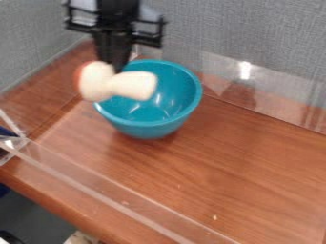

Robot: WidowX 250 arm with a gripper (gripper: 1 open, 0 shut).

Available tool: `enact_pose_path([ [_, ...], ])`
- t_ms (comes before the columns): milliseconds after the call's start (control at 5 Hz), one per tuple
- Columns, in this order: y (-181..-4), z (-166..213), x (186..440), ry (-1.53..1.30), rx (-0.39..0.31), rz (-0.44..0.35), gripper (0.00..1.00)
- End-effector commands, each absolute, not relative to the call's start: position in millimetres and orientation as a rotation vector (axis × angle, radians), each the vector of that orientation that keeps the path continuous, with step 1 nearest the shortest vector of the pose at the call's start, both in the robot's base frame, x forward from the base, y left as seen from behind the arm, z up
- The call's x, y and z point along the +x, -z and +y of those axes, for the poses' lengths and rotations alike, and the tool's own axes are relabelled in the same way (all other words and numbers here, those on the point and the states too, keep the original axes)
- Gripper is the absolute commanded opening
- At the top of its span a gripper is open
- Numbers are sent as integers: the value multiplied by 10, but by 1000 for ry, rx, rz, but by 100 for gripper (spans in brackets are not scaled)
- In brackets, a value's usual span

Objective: Put the mushroom in the blue bowl

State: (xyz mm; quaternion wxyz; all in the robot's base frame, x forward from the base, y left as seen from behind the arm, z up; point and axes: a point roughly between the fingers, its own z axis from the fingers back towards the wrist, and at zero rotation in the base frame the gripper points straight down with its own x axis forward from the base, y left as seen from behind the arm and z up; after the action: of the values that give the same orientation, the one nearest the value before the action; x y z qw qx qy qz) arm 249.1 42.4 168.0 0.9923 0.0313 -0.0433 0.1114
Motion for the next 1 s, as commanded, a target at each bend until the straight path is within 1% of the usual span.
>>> enact_pose_path([
  [0,-1551,468,2594,-229,91,-94,0],
  [400,-1183,386,2770,-201,111,-48,0],
  [600,-1214,264,2896,-159,97,-58,0],
  [800,-1152,245,2971,-151,94,-53,0],
])
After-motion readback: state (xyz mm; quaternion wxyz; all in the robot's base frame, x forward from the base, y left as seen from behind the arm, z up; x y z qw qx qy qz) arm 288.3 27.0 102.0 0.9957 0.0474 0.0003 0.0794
